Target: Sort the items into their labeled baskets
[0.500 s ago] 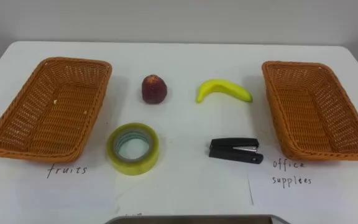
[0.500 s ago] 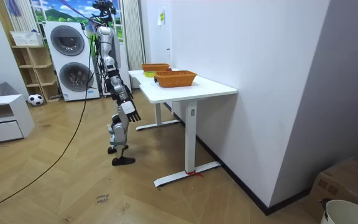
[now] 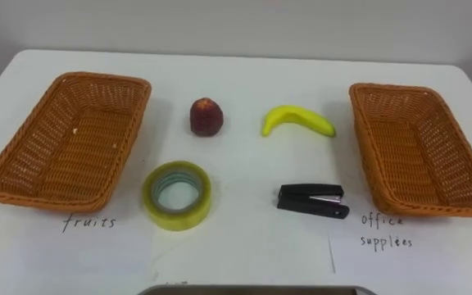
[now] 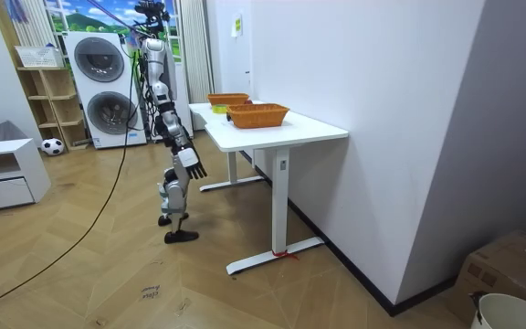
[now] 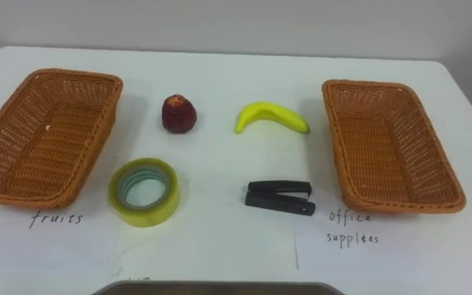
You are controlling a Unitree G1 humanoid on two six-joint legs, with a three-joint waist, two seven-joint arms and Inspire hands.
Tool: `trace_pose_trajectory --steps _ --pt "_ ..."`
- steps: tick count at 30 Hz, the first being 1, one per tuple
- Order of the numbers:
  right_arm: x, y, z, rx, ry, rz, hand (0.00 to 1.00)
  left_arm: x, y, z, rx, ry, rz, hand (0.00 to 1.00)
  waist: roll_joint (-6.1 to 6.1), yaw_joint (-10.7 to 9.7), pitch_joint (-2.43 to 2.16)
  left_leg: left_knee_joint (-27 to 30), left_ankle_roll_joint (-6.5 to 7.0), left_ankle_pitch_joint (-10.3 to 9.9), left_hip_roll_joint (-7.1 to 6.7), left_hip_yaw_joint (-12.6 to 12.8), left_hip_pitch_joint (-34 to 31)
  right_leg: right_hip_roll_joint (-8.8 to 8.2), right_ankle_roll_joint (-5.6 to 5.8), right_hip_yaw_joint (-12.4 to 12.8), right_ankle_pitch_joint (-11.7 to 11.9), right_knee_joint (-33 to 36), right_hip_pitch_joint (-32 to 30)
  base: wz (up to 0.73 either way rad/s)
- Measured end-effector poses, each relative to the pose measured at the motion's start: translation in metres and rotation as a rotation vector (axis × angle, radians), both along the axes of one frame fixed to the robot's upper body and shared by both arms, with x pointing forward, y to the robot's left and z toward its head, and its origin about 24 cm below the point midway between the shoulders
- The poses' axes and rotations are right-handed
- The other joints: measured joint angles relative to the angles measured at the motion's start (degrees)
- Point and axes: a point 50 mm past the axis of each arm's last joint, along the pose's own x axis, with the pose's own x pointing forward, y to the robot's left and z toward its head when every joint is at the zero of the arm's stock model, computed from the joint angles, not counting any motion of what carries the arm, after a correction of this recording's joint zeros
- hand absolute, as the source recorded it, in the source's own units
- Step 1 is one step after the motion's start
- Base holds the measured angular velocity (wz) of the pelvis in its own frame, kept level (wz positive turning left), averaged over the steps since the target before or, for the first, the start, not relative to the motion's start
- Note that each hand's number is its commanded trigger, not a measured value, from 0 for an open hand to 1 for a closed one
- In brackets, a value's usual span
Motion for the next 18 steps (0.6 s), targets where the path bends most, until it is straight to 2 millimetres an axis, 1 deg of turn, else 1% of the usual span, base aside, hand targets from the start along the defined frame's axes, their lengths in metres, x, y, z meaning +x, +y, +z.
trace_pose_trajectory --steps 2,5,9,13,15,16,18 --pt "-0.002 0.0 0.0 0.005 0.003 -0.017 0.0 -0.001 0.001 0.0 0.001 0.001 0.005 0.0 0.09 0.0 0.06 -0.1 0.0 0.0 0.0 -0.2 0.0 -0.01 0.0 -0.2 0.0 -0.1 0.5 0.07" --pt "-0.006 -0.001 -0.001 0.016 0.011 -0.072 0.0 -0.003 0.002 0.0 0.003 0.002 0.024 0.0 0.15 -0.2 0.03 -0.1 0.16 -0.2 -0.01 -0.5 0.2 -0.03 0.04 -0.6 0.0 -0.2 0.7 0.05" --pt "-0.02 -0.005 -0.001 0.021 0.029 -0.172 0.0 -0.008 0.007 0.001 0.016 0.0 0.089 0.0 0.04 -0.2 -0.03 -0.1 0.16 -0.2 -0.03 -0.5 0.3 0.04 0.04 -0.3 0.0 -0.6 0.9 0.0" --pt "-0.034 -0.008 -0.001 0.02 0.05 -0.287 0.0 -0.011 0.01 0.002 0.039 0.004 0.113 0.0 -0.22 -0.4 -0.1 -0.1 0.15 -0.2 -0.05 -0.5 0.3 0.12 0.05 0.1 0.0 -0.7 0.9 0.0" --pt "-0.043 -0.012 -0.001 0.004 0.061 -0.369 0.0 -0.011 0.013 0.003 0.045 0.0 0.128 0.0 -0.48 -0.6 -0.05 -0.1 0.15 -0.2 -0.06 -0.5 0.4 0.1 0.07 0.1 -0.1 -0.8 1.1 0.0" --pt "-0.044 -0.013 0.0 -0.002 0.062 -0.385 0.0 -0.011 0.014 0.003 0.049 0.001 0.13 0.0 -0.57 -0.8 -0.01 -0.1 0.15 -0.2 -0.06 -0.5 0.4 0.09 0.08 0.1 -0.1 -0.8 1.3 0.0" --pt "-0.047 -0.018 0.001 -0.024 0.064 -0.452 0.0 -0.017 0.018 0.004 0.074 0.013 0.137 0.0 -0.88 -1.8 0.15 -0.2 0.1 -0.3 -0.04 -0.6 0.8 0.14 0.11 0.1 -0.1 -0.8 1.5 0.0"
